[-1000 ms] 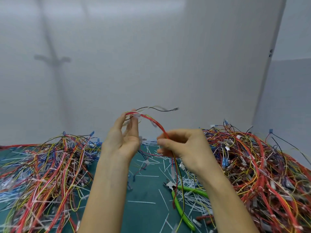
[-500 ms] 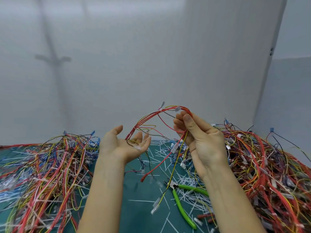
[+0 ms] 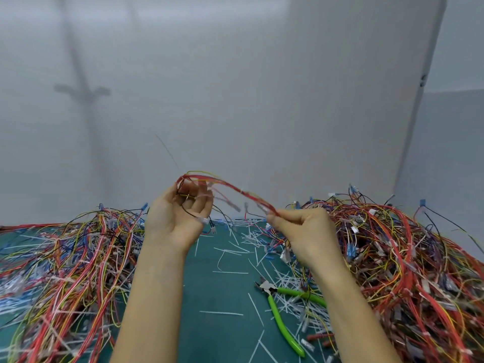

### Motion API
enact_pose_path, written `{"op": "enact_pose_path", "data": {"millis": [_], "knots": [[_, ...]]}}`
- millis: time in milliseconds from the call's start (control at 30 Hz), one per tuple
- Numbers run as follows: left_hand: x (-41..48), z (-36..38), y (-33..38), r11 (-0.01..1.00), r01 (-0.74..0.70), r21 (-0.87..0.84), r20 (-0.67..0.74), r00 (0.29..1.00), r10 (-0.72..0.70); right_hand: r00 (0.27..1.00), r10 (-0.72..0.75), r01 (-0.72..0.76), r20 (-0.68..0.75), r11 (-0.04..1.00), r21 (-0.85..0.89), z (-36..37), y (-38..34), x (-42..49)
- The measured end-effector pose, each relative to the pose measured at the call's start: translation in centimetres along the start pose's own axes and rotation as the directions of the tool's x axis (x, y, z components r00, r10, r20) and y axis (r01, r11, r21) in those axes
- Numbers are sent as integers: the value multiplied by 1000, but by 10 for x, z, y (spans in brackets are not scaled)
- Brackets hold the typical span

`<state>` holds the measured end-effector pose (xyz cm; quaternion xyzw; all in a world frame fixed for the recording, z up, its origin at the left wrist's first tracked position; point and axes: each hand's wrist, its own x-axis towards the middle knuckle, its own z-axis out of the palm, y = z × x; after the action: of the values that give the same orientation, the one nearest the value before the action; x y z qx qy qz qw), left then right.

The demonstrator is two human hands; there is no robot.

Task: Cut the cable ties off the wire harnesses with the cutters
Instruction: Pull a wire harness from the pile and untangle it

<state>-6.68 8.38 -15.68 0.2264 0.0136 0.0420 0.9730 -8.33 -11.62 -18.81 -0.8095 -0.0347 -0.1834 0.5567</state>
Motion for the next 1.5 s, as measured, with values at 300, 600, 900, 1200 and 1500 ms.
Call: {"op": "enact_pose_path", "data": {"millis": [300, 600, 900, 1200, 1500], "knots": [[-2, 4, -13, 739, -194, 645, 89, 980, 180, 868, -64, 229, 492, 931, -284, -19, -11, -1], [-23, 11, -38, 216, -401, 890, 442, 875, -199, 976, -210, 201, 51, 969, 140, 9, -17, -1], [-25, 10, -31, 44, -423, 905, 397, 802, -446, 978, -206, 188, 30, 937, 295, 5, -14, -1], [-33, 17, -5, 174, -433, 884, 407, 898, 166, 936, -300, 298, 186, 954, 38, 12, -21, -7], [-35, 13, 6, 675, -298, 675, 529, 833, -162, 921, -354, 350, 163, 935, 56, 13, -26, -12]]}}
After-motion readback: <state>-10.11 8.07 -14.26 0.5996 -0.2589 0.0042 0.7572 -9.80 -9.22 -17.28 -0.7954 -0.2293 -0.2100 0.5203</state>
